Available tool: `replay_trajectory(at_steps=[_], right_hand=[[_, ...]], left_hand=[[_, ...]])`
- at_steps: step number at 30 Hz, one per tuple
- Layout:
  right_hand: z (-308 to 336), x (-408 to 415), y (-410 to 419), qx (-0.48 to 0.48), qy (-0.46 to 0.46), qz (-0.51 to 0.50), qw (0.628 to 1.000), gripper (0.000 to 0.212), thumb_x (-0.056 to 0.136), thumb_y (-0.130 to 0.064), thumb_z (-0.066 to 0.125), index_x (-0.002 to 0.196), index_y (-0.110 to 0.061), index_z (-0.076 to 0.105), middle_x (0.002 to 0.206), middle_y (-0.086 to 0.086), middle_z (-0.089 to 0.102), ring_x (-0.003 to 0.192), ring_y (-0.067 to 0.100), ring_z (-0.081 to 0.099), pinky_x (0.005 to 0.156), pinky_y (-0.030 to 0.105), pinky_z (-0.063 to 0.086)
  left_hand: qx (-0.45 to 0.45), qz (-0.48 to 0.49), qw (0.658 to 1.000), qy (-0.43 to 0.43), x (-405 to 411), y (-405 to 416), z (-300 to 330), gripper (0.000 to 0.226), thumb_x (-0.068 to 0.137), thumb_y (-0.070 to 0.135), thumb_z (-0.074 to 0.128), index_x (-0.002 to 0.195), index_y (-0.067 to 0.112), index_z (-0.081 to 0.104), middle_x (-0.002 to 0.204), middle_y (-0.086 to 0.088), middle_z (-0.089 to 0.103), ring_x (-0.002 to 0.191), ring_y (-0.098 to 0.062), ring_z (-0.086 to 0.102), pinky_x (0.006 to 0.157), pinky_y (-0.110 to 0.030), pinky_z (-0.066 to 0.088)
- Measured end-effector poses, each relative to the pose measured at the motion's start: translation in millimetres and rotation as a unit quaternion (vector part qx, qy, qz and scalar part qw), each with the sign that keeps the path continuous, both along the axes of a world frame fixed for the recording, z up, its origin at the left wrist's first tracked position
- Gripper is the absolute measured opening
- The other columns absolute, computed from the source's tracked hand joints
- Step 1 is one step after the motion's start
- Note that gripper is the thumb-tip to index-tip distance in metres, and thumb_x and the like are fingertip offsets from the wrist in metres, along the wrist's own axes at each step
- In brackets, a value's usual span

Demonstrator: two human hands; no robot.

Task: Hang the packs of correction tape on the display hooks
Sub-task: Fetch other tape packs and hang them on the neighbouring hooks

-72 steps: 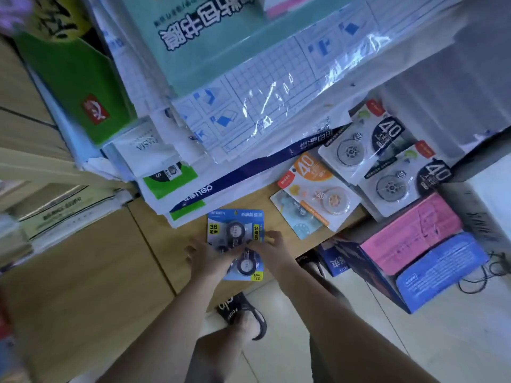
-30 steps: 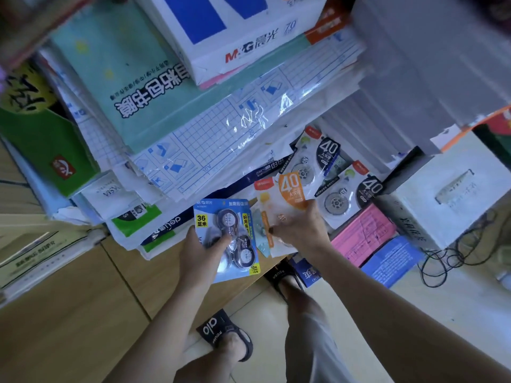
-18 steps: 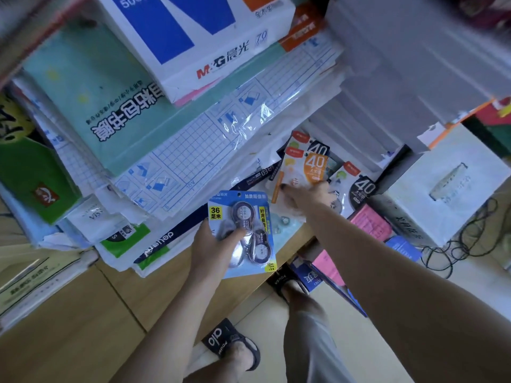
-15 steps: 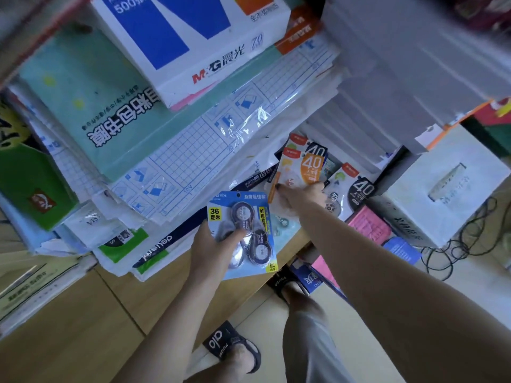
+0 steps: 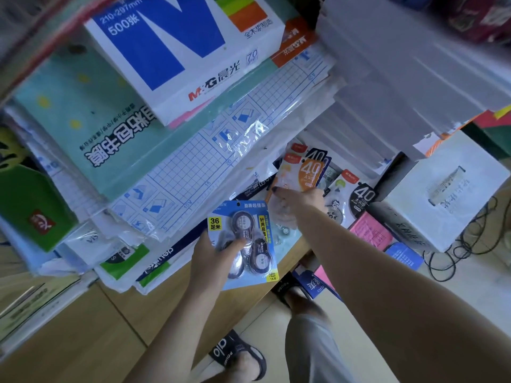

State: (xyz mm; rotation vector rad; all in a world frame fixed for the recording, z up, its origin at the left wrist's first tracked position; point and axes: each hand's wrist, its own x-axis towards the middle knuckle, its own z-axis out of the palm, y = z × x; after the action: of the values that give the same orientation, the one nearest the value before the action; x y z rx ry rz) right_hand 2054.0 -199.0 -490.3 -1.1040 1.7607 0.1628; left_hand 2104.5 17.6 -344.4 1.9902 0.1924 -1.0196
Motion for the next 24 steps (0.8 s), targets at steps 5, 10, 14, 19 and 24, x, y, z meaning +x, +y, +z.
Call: replay_trajectory(at_steps=[5,10,14,19,24], right_hand=[[66.3,7.4,4.1,0.031,-0.079,-0.065,0.994,0.062,0.060,-0.043,0.098,0.101,-0.020,0.059,0.092,-0.001,0.069,0.077,0.015,0.065,0.071,0.032,0.054],[82.6,-4.5,6.9,0.066,-0.097,-0.113,0.987,0.043,0.072,-0.021,0.093,0.098,-0.018,0.058,0.108,0.007,0.072,0.084,0.020,0.066,0.062,0.026,0.056],[117.9,-27.2,14.9,0.087,-0.137,-0.117,0.980,0.069,0.053,-0.028,0.102,0.103,-0.022,0.054,0.094,0.001,0.066,0.075,0.016,0.065,0.061,0.029,0.051],[199.5,-74.9,17.0,0.026,-0.182,-0.109,0.977,0.047,0.073,-0.010,0.092,0.112,-0.018,0.067,0.103,0.006,0.077,0.082,0.021,0.072,0.077,0.031,0.056],[338.3,-83.1,24.1,0.077,-0.306,-0.058,0.947,0.029,0.096,-0.022,0.072,0.118,-0.004,0.072,0.105,0.014,0.077,0.085,0.026,0.077,0.062,0.028,0.059]], left_hand=[[-0.018,-0.021,0.999,0.025,4.2,0.8,5.7,0.069,0.066,0.039,0.082,0.131,0.027,0.061,0.127,0.008,0.069,0.118,-0.010,0.065,0.088,-0.028,0.050],[-0.035,-0.060,0.996,0.058,4.1,6.1,23.0,0.044,0.087,0.010,0.080,0.123,0.030,0.066,0.116,0.012,0.076,0.100,0.003,0.072,0.077,-0.016,0.051],[-0.042,-0.090,0.992,0.084,-0.4,13.1,60.0,0.038,0.087,0.011,0.079,0.118,0.030,0.067,0.108,0.015,0.077,0.105,-0.001,0.071,0.077,-0.017,0.052],[-0.065,-0.098,0.991,0.058,7.7,28.1,137.3,0.076,0.065,0.050,0.089,0.135,0.037,0.061,0.136,0.011,0.068,0.128,-0.014,0.063,0.110,-0.047,0.049],[-0.118,-0.038,0.991,-0.054,34.1,30.7,250.3,0.074,0.065,0.056,0.088,0.131,0.031,0.065,0.132,0.005,0.072,0.124,-0.021,0.067,0.108,-0.053,0.050]])
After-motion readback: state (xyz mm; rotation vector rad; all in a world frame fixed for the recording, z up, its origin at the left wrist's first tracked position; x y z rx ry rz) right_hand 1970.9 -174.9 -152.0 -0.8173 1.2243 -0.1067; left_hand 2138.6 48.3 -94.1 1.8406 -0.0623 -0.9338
